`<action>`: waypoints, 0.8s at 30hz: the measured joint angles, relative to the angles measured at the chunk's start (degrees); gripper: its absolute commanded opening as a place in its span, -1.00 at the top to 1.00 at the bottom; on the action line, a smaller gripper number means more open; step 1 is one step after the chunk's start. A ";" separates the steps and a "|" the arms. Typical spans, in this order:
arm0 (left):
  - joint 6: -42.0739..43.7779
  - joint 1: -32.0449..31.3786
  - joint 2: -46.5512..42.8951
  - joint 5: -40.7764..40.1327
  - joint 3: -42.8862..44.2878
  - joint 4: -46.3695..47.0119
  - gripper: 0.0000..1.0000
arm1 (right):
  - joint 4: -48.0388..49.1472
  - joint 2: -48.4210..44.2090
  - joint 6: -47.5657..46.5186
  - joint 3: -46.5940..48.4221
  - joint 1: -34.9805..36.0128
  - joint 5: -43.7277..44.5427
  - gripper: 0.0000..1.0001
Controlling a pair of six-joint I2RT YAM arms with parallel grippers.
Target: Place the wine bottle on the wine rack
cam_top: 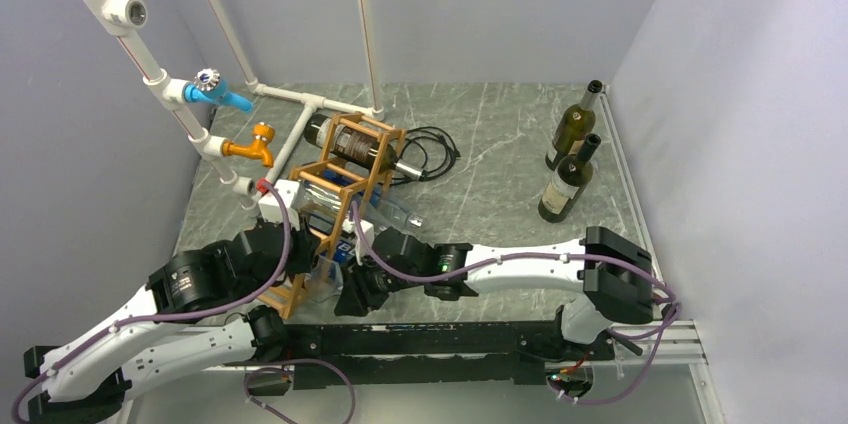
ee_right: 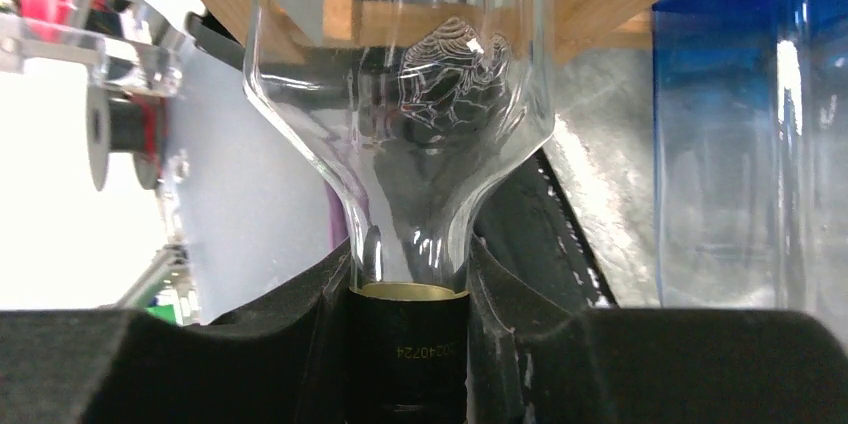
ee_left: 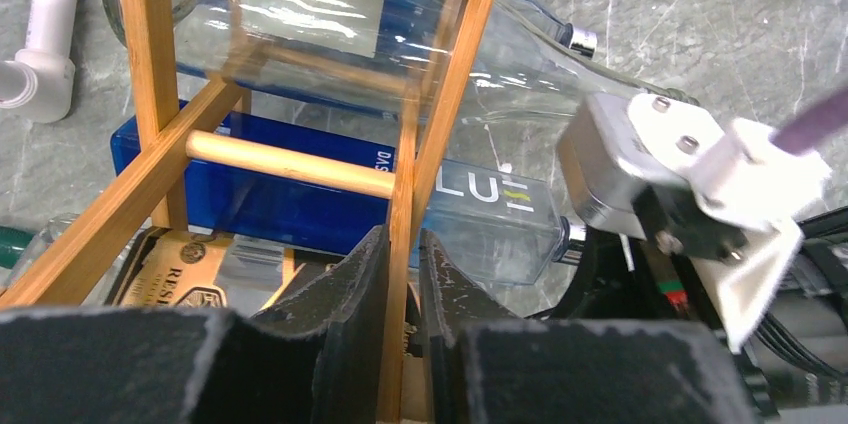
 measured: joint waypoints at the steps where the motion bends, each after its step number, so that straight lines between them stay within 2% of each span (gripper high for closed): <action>1: -0.02 0.00 -0.13 0.15 -0.04 0.11 0.39 | 1.01 0.28 1.25 -0.13 -0.39 -0.96 0.36; 5: 0.13 -0.07 -0.20 1.84 0.00 1.27 -0.14 | 4.46 2.14 3.39 -0.13 -1.46 -2.95 0.09; 9: 1.09 -0.20 -0.48 3.28 0.42 1.95 -0.44 | 6.36 2.58 2.71 0.07 -2.12 -2.40 -0.20; 14: 2.80 -0.17 -1.70 3.34 2.91 -1.81 -0.64 | 6.27 1.84 0.11 0.81 -2.36 -2.14 -0.40; 24: 4.98 -0.20 -4.74 0.96 10.16 -6.12 -0.96 | -1.66 -8.96 -8.13 0.96 -2.23 2.60 -0.52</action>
